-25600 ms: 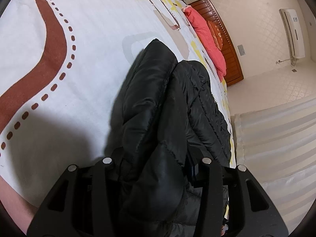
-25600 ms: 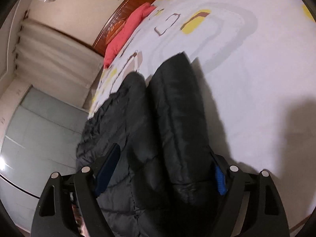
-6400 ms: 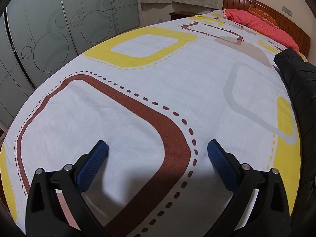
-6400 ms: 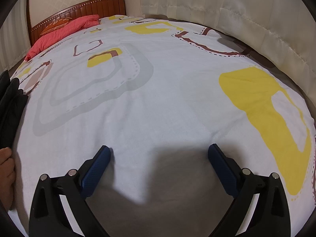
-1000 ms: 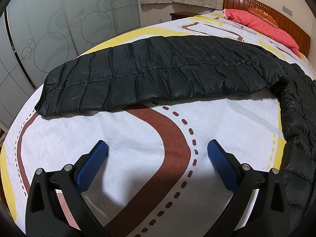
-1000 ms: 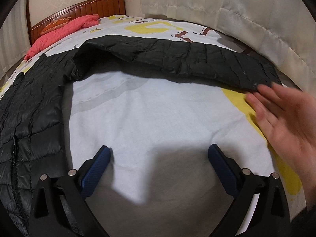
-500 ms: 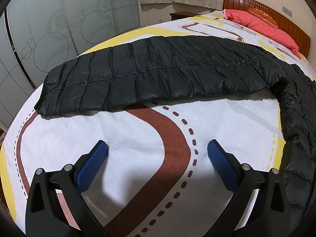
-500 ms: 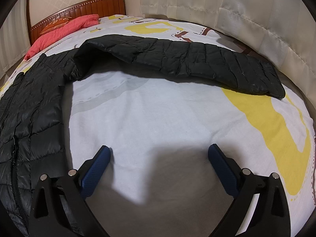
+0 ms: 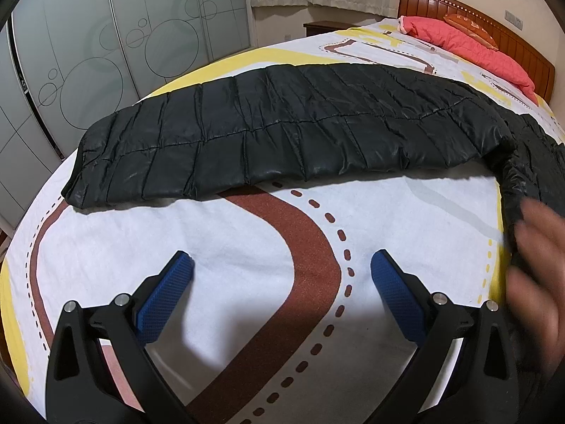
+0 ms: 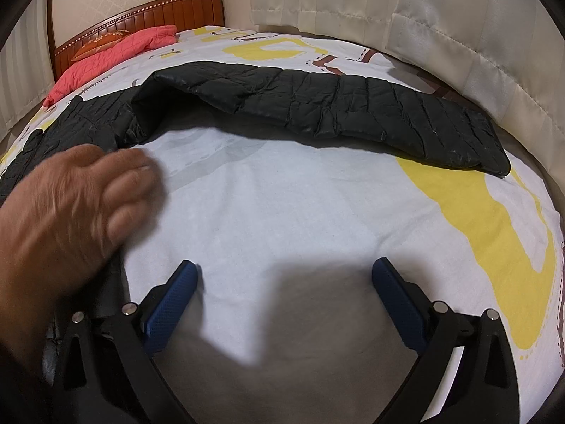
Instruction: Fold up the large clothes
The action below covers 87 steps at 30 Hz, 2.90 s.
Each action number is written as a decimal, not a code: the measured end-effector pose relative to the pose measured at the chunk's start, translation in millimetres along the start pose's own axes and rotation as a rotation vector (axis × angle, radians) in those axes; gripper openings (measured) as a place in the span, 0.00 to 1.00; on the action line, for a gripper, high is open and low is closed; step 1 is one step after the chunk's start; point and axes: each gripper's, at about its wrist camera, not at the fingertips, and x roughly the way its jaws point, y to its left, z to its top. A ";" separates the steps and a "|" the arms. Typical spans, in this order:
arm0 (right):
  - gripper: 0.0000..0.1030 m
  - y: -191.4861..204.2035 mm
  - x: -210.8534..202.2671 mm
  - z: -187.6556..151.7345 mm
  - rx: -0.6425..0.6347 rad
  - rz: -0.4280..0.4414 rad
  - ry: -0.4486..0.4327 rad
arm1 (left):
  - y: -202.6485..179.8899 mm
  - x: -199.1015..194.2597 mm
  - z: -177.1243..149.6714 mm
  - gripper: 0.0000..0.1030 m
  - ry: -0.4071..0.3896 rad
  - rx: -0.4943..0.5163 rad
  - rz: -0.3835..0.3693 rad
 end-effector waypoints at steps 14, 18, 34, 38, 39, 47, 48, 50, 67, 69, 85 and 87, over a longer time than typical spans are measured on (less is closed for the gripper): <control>0.96 -0.5 0.5 -0.9 -0.003 -0.002 -0.001 | 0.0 -0.3 -1.6 0.98 -0.001 -0.001 0.000; 0.96 -0.7 0.5 -0.9 -0.002 0.000 -0.001 | 0.1 -0.1 -1.7 0.98 -0.001 0.000 0.001; 0.96 -1.3 2.2 0.4 -0.004 0.000 -0.001 | 0.6 -0.3 -3.6 0.98 -0.001 -0.001 0.000; 0.96 -0.7 2.0 0.4 -0.003 0.001 -0.001 | -0.3 -1.3 -3.7 0.98 -0.002 -0.001 0.001; 0.96 -0.5 2.0 0.4 -0.004 0.000 -0.001 | -0.3 -1.2 -3.5 0.98 -0.002 -0.001 0.001; 0.96 -0.6 2.0 0.3 -0.004 0.001 -0.002 | -0.6 -1.2 -4.7 0.98 -0.002 0.001 0.004; 0.96 -0.5 2.1 0.5 -0.004 0.001 -0.001 | -0.3 -1.2 -4.7 0.98 -0.002 0.002 0.005; 0.96 -0.4 2.2 0.8 -0.005 0.000 -0.001 | -0.2 -1.0 -4.5 0.98 -0.002 0.000 0.002; 0.96 0.0 2.4 1.7 -0.003 0.001 -0.006 | -0.2 -2.9 -4.8 0.98 -0.006 0.002 0.004; 0.96 1.0 1.8 0.1 -0.001 0.003 -0.003 | 0.1 -3.0 -4.6 0.98 -0.003 0.000 0.000; 0.96 4.2 2.9 -0.2 -0.013 -0.015 -0.002 | -1.4 -1.9 -2.6 0.98 -0.002 0.007 0.011; 0.96 3.4 2.5 0.4 -0.007 -0.014 0.003 | -4.7 -2.0 -2.5 0.98 -0.005 0.015 0.023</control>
